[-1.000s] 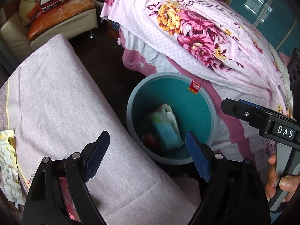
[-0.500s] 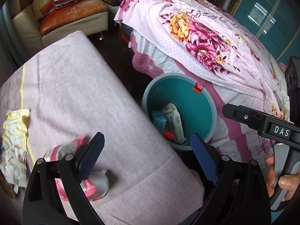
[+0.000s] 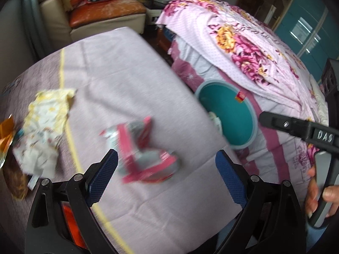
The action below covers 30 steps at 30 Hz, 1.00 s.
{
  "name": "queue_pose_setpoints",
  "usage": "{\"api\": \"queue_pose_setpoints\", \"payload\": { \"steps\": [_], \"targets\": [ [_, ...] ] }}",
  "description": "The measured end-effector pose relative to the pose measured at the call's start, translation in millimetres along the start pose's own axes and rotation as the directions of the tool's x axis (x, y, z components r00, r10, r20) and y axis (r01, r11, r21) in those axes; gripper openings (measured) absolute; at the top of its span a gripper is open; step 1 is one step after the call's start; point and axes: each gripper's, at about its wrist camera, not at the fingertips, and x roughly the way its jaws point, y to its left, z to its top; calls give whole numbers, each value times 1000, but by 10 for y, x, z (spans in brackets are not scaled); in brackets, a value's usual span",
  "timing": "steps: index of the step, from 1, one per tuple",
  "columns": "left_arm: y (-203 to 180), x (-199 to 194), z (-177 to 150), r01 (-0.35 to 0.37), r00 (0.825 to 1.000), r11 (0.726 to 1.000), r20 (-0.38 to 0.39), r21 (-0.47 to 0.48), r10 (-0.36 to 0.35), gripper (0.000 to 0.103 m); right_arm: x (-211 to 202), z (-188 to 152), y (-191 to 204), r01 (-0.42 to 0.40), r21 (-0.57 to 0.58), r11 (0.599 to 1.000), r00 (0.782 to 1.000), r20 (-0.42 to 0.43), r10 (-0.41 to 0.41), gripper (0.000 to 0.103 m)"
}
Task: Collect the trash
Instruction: 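Move both tools back over the bed toward the remaining wrappers, then grasp the red snack bag with left tool while right tool grasps pink-white wrapper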
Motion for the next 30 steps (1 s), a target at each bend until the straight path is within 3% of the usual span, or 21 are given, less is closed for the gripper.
{"api": "queue_pose_setpoints", "payload": {
  "steps": [11, 17, 24, 29, 30],
  "targets": [
    [779, -346, -540, -79, 997, 996, -11, -49, 79, 93, 173, -197, 586, -29, -82, 996, 998, -60, 24, 78],
    [1168, -390, -877, -113, 992, 991, -58, -69, 109, 93, 278, -279, 809, -31, -110, 993, 996, -87, 21, 78],
    [1423, -236, -1117, -93, 990, 988, -117, -126, 79, 93, 437, -308, 1066, -30, -151, 988, 992, -127, 11, 78],
    [1487, -176, -1184, -64, 992, 986, -116, -154, 46, 93, 486, -288, 1181, -23, -173, 985, 991, -136, 0, 78],
    [1491, -184, -1188, -58, 994, 986, -105, -153, 43, 83, 501, -274, 1196, -21, -175, 984, 990, -138, -4, 78]
  ]
}}
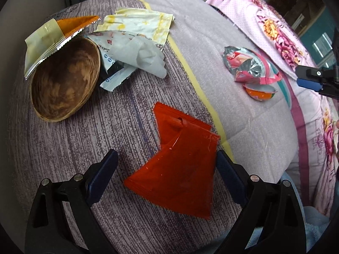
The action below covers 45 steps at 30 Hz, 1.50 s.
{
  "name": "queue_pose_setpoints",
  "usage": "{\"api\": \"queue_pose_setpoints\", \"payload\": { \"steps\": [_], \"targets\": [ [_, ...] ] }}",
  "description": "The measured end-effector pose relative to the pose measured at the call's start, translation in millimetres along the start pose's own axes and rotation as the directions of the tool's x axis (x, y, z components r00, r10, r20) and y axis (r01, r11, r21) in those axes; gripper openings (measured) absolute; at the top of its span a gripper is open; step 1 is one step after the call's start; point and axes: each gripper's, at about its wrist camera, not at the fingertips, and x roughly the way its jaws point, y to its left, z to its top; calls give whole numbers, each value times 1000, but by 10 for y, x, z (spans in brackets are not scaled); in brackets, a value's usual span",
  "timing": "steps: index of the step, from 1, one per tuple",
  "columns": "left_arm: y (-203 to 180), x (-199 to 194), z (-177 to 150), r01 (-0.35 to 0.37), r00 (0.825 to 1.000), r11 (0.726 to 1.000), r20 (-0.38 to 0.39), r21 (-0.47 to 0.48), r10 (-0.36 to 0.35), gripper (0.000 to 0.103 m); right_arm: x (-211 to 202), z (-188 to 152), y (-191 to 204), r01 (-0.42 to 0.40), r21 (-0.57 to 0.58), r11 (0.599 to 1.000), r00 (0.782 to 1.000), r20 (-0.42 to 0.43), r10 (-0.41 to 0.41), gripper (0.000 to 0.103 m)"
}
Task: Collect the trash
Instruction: 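Grasp the red snack bag with left tool while right tool grasps pink-white wrapper, then carry both bags over the teal bin and open both tools to drop them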
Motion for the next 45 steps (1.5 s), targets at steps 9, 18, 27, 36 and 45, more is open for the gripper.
{"api": "queue_pose_setpoints", "payload": {
  "steps": [9, 18, 27, 36, 45],
  "targets": [
    [83, -35, 206, 62, 997, 997, 42, -49, -60, 52, 184, 276, 104, -7, -7, 1000, 1000, -13, 7, 78],
    [61, 31, 297, 97, 994, 994, 48, -47, -95, 52, 762, 444, 246, -53, -6, 999, 988, -143, 51, 78],
    [122, 108, 306, 100, 995, 992, 33, -72, -97, 52, 974, 400, 459, -50, -95, 994, 989, -140, 37, 50],
    [89, 28, 295, 85, 995, 993, 53, -86, -81, 52, 670, 416, 534, -72, -126, 989, 997, -46, 67, 32],
    [-183, -201, 474, 84, 991, 996, 106, -40, -79, 52, 280, 417, 398, -83, -113, 990, 996, 35, 88, 32]
  ]
}}
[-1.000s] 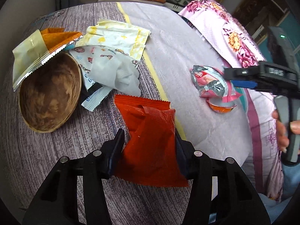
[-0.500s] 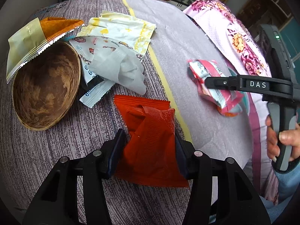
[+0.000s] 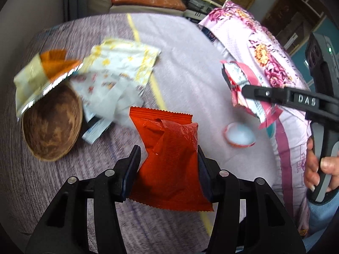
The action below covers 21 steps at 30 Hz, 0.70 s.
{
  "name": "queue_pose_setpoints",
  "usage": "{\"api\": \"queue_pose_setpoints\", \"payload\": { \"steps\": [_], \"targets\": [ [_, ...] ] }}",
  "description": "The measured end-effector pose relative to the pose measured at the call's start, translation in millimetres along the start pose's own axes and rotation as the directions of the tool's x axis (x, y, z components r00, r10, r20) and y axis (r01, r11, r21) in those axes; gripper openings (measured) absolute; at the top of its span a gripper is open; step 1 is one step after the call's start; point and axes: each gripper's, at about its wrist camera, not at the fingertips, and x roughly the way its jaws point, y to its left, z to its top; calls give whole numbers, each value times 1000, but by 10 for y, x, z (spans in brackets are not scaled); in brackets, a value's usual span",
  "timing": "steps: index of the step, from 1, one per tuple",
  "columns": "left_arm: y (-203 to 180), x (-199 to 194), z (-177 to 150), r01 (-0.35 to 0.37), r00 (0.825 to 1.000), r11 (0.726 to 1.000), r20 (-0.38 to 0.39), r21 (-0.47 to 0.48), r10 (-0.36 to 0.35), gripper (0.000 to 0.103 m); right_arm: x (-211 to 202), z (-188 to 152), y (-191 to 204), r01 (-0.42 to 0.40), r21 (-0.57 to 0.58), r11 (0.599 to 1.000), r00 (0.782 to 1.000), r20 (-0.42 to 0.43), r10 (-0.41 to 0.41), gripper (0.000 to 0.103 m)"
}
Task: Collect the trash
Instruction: 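Carry both bags over the teal bin and open both tools to drop them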
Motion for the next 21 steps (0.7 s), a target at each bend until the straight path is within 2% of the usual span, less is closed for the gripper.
{"api": "queue_pose_setpoints", "payload": {
  "steps": [11, 21],
  "targets": [
    [-866, 88, 466, 23, 999, 990, 42, 139, -29, 52, -558, -164, -784, 25, 148, 989, 992, 116, -43, 32],
    [-1841, 465, 716, 48, 999, 961, 11, 271, -53, 52, -970, -375, -1715, 53, 304, 951, 973, 197, -118, 32]
  ]
}}
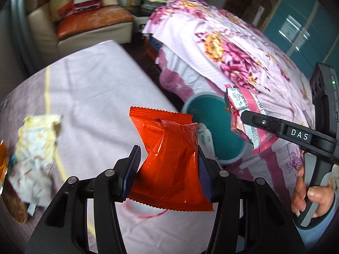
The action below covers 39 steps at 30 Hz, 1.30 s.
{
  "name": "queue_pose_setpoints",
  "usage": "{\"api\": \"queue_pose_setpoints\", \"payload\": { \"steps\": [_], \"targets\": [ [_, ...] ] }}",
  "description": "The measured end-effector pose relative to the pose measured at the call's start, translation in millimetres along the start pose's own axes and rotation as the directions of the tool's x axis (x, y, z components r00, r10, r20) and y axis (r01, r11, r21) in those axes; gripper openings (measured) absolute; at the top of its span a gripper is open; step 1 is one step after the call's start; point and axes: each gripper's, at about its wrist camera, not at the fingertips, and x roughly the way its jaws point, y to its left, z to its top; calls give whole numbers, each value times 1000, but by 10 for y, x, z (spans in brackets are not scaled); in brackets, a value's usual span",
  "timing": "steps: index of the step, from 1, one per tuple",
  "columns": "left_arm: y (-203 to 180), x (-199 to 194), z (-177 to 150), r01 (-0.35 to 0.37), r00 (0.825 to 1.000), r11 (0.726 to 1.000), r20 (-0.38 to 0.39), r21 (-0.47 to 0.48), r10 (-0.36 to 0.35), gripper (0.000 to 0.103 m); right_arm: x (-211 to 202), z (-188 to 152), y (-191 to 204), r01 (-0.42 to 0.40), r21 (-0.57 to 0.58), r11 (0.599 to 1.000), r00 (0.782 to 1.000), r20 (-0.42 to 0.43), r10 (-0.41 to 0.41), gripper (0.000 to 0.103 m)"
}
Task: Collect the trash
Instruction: 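Carry both bags over the teal bin and open both tools to drop them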
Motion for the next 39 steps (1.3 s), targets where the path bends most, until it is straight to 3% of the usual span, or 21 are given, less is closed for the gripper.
{"api": "queue_pose_setpoints", "payload": {
  "steps": [14, 30, 33, 36, 39],
  "targets": [
    [-721, 628, 297, 9, 996, 997, -91, 75, -2, 52, -183, 19, -954, 54, 135, 989, 996, 57, -62, 33],
    [-1163, 1182, 410, 43, 985, 988, -174, 145, -18, 53, -137, 60, -1318, 92, 181, 979, 994, 40, -101, 33],
    [-1199, 1258, 414, 44, 982, 987, -186, 152, -15, 59, -120, 81, -1341, 99, 184, 978, 994, 34, -107, 34],
    [-1200, 1312, 416, 42, 982, 988, -189, 152, -12, 79, -90, 98, -1340, 105, 184, 977, 993, 28, -113, 34],
    [-1171, 1327, 423, 31, 984, 988, -179, 149, -3, 83, -54, 119, -1338, 111, 182, 977, 993, 20, -117, 34]
  ]
}}
